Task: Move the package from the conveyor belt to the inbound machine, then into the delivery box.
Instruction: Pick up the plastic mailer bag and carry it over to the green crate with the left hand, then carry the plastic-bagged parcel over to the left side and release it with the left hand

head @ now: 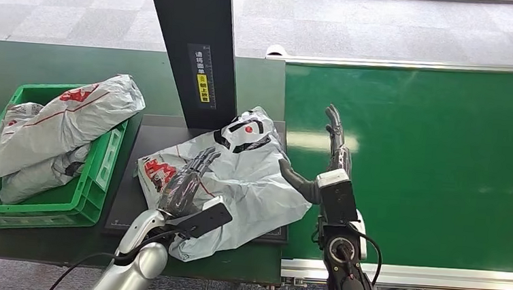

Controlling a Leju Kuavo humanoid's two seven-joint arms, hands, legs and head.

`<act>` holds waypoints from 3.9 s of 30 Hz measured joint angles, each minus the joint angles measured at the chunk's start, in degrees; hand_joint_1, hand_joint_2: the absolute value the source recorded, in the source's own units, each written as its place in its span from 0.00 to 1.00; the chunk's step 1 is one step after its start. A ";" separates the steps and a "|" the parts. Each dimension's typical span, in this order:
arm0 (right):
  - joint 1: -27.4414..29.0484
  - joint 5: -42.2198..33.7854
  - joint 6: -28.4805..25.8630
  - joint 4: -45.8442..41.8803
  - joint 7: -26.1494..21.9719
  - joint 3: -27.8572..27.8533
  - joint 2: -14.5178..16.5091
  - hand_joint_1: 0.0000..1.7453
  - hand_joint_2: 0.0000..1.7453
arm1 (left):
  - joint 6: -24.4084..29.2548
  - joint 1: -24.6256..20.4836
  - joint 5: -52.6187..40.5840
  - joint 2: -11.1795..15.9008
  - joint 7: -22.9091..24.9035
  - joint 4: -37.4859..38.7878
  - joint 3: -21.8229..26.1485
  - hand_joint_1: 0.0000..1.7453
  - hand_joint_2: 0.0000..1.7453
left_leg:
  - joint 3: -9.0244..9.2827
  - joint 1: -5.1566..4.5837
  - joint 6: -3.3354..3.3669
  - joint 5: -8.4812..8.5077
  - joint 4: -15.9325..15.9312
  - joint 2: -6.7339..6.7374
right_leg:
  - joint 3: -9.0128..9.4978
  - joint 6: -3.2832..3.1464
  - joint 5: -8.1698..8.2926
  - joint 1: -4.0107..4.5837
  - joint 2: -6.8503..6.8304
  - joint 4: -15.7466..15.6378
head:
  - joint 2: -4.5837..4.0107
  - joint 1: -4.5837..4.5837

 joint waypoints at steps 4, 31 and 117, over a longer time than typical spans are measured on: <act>3.19 -2.92 3.90 -0.83 1.27 -2.84 0.09 0.00 1.00 | -0.20 1.47 -0.67 0.08 0.32 -0.02 0.08 0.49 1.00 | -0.03 -0.01 0.02 -0.03 0.00 -0.01 | -0.01 0.01 -0.02 -0.01 0.00 0.00 | -0.01 0.00; 4.85 -1.04 10.02 -1.05 0.98 -5.88 0.22 0.00 1.00 | 1.15 2.29 0.28 -0.22 -0.46 -0.20 3.13 1.00 1.00 | -0.02 0.00 0.03 -0.03 -0.01 0.00 | -0.01 0.01 -0.02 -0.01 0.00 0.00 | 0.00 -0.01; 0.21 14.47 14.05 -6.30 2.77 -5.85 -4.65 0.00 1.00 | 33.01 -11.00 -18.54 1.45 3.40 0.97 44.33 0.00 1.00 | -0.01 0.02 0.00 -0.01 -0.01 0.03 | -0.01 0.00 -0.01 0.02 0.05 0.02 | 0.00 0.00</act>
